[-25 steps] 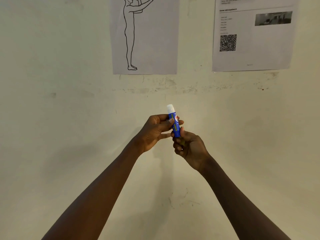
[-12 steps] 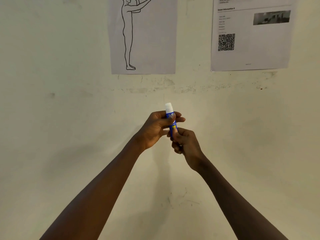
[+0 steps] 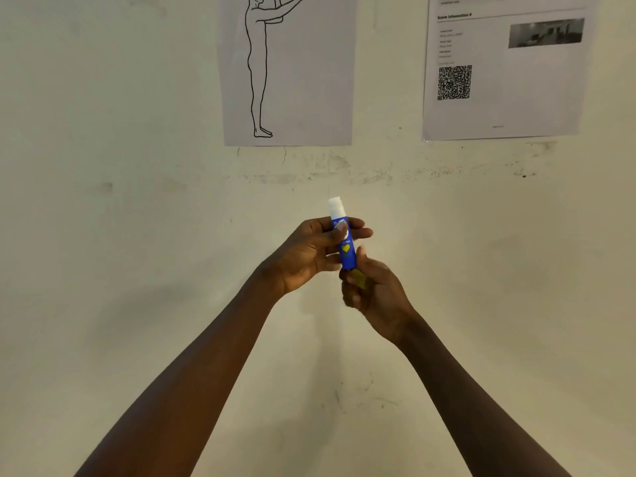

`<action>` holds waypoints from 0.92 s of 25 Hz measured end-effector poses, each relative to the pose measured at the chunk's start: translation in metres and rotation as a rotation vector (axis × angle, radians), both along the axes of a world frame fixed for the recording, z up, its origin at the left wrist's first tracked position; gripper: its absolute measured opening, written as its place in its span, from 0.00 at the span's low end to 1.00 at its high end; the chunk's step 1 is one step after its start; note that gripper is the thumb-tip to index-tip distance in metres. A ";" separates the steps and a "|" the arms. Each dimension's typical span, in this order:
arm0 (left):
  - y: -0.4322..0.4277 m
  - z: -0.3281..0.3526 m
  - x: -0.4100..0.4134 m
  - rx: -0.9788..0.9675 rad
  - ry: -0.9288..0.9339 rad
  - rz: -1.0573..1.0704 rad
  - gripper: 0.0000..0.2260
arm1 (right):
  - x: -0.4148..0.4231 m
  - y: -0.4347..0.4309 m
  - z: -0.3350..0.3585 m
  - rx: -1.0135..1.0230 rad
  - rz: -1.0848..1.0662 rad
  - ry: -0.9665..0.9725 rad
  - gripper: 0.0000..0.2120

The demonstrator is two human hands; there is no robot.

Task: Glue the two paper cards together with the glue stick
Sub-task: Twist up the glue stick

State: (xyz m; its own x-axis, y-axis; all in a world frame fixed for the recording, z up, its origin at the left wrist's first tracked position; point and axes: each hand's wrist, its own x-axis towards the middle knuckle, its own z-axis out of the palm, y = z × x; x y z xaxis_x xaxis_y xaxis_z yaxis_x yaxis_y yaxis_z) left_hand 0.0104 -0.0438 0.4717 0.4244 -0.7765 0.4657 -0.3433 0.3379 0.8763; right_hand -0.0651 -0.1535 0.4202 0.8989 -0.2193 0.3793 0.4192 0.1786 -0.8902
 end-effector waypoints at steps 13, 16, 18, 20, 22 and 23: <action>0.005 -0.002 -0.005 -0.029 0.026 -0.014 0.12 | -0.006 0.012 0.002 0.231 0.129 0.054 0.14; 0.007 -0.001 -0.007 -0.014 0.019 -0.003 0.11 | -0.005 0.015 0.002 0.210 0.067 0.058 0.13; 0.007 0.001 -0.008 -0.018 0.043 0.060 0.10 | -0.005 0.018 0.003 0.053 -0.153 0.011 0.14; 0.006 0.000 -0.009 -0.026 0.038 0.158 0.09 | -0.002 0.023 0.003 -0.138 -0.344 -0.086 0.12; 0.005 -0.001 -0.009 -0.052 0.051 0.209 0.08 | 0.002 0.027 0.001 -0.342 -0.556 -0.168 0.07; 0.005 -0.001 -0.010 -0.061 0.059 0.210 0.07 | 0.005 0.028 -0.001 -0.441 -0.658 -0.194 0.06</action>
